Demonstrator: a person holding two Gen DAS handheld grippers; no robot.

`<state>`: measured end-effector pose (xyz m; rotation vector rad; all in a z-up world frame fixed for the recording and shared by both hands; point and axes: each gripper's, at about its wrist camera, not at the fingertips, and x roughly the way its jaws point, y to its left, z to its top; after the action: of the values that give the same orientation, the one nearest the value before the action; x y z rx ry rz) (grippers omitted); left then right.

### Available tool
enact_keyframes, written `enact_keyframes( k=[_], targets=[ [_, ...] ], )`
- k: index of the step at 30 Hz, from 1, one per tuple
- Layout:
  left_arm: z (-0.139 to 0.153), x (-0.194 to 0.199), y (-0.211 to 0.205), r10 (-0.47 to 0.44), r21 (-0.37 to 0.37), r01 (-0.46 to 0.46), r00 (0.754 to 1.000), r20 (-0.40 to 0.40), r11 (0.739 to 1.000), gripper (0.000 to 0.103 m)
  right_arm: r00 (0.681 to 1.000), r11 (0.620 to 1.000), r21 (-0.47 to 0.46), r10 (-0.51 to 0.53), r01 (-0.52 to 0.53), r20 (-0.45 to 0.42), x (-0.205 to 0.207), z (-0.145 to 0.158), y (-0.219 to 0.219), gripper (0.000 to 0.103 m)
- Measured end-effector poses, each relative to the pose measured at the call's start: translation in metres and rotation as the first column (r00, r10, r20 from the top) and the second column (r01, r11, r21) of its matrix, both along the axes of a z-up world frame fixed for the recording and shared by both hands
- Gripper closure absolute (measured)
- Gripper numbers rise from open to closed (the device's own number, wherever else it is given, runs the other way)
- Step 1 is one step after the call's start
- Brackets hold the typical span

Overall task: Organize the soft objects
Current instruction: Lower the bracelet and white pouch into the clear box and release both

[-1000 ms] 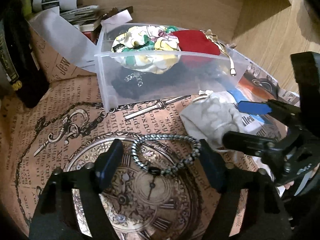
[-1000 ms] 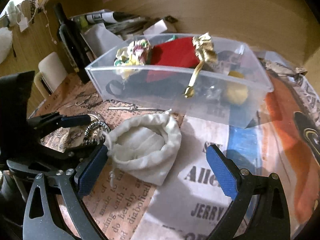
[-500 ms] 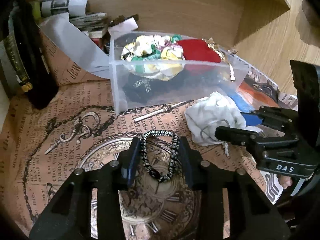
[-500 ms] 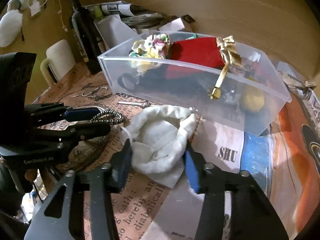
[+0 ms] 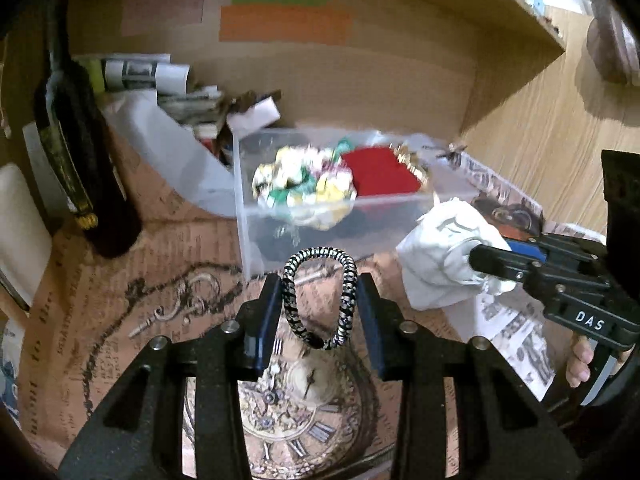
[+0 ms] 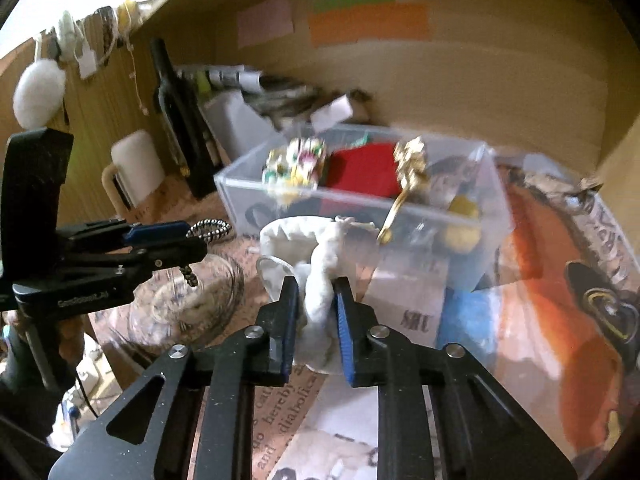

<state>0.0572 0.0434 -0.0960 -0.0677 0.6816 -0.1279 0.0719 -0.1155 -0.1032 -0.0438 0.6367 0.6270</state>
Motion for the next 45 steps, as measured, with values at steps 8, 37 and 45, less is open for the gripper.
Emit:
enact_keyframes(
  k=[8,37,45],
  targets=[
    [0.033,0.009,-0.004,0.010,0.005,-0.011,0.995,0.102,1.000,0.065,0.993,0.996,0.070,-0.055,0.048,0.106,-0.002,0.035,-0.015,0.087],
    [0.001,0.115,-0.015,0.043,0.045,-0.042,0.999,-0.010,0.998,0.057,0.976,0.977,-0.011,-0.212,0.213,0.046,0.088,0.007,-0.029,0.086],
    [0.003,0.104,-0.013,0.049,0.034,-0.050,0.999,0.007,0.998,0.034,0.972,0.972,-0.018,-0.233,0.233,0.023,0.090,0.004,-0.035,0.065]
  ],
)
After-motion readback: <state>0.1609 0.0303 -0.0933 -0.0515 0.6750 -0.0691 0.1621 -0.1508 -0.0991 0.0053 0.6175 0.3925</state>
